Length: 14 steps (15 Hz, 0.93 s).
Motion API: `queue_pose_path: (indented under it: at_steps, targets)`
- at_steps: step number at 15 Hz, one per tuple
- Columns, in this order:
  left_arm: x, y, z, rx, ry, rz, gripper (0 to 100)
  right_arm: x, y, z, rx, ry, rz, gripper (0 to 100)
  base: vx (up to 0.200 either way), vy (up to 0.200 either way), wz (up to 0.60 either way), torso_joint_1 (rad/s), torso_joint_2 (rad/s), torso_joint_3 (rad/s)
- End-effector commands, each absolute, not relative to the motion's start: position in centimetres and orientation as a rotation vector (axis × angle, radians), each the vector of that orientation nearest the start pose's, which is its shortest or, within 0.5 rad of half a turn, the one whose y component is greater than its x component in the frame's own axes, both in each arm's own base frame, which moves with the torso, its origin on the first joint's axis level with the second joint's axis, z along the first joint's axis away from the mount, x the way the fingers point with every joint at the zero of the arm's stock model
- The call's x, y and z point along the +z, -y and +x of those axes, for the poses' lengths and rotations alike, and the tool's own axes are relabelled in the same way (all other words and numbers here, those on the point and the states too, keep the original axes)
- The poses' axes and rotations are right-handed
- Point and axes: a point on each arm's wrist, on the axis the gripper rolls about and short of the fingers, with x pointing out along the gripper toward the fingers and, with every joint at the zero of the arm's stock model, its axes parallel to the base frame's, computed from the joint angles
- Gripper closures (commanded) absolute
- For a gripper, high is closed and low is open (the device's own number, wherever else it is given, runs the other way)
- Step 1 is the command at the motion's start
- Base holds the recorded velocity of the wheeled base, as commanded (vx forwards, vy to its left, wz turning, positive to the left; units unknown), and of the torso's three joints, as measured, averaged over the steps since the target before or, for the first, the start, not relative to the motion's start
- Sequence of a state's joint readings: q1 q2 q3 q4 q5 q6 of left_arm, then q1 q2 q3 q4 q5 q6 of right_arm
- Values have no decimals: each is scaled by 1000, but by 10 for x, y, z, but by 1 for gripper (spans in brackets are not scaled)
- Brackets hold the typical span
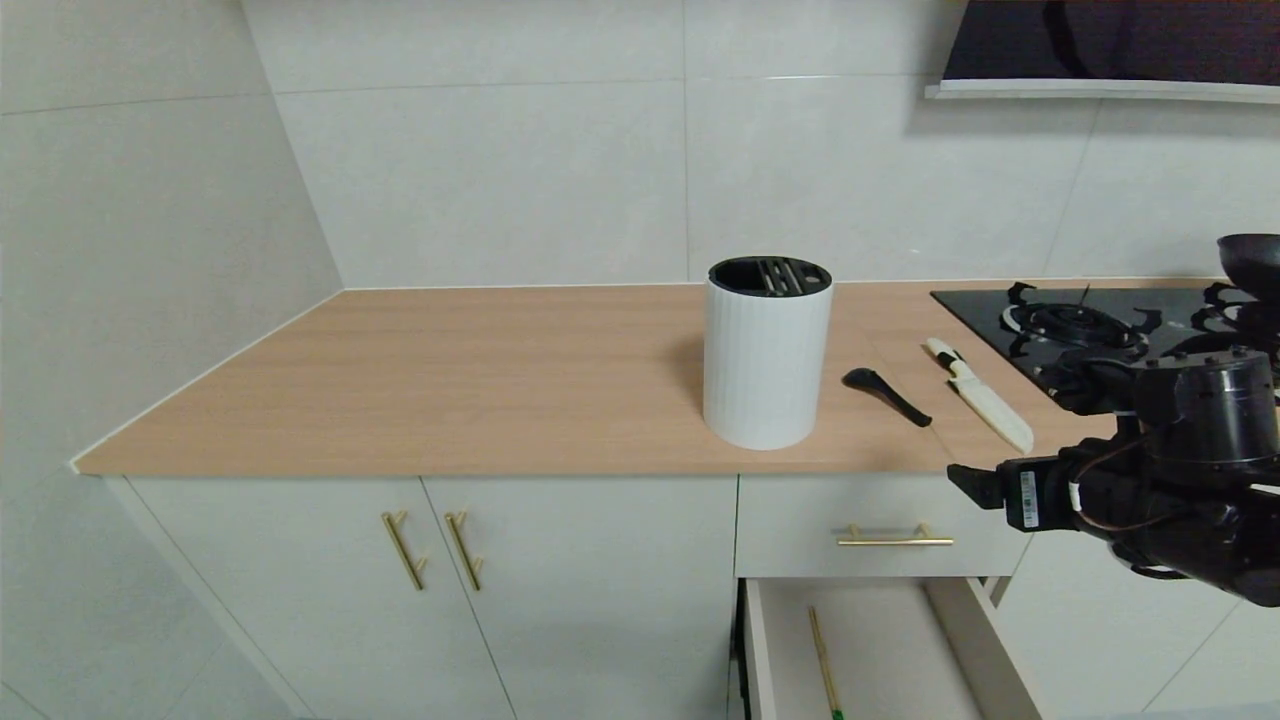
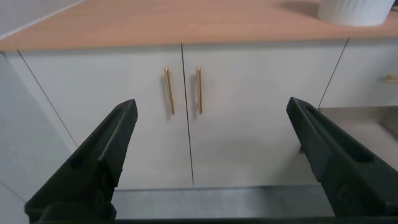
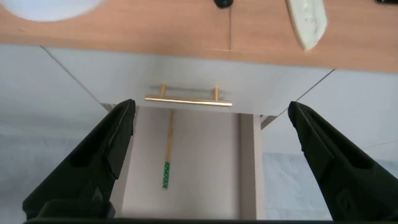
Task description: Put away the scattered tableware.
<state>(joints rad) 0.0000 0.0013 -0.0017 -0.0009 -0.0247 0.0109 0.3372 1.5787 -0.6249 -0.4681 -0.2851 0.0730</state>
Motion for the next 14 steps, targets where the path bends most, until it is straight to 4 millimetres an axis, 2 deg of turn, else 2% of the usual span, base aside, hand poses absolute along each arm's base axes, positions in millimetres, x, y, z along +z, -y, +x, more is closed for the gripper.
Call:
queue_pose_path:
  at_steps: [1, 3, 6, 11, 14]
  targets:
    - [76, 1, -23, -25, 0, 11, 0, 151, -79, 242, 40, -473, -85, 0, 0, 0, 0, 198, -417, -232]
    - [76, 1, -23, -25, 0, 11, 0, 143, -81, 245, 46, -500, -102, 0, 0, 0, 0, 93, -195, -98]
    - [76, 1, -23, -25, 0, 11, 0, 150, -86, 266, 59, -465, -93, 0, 0, 0, 0, 14, -27, -14]
    - [76, 1, -23, -25, 0, 11, 0, 163, -68, 318, 114, -407, -68, 0, 0, 0, 0, 0, 0, 0]
    - [76, 1, -23, -25, 0, 11, 0, 178, -66, 347, 252, -330, -94, 0, 0, 0, 0, 0, 0, 0]
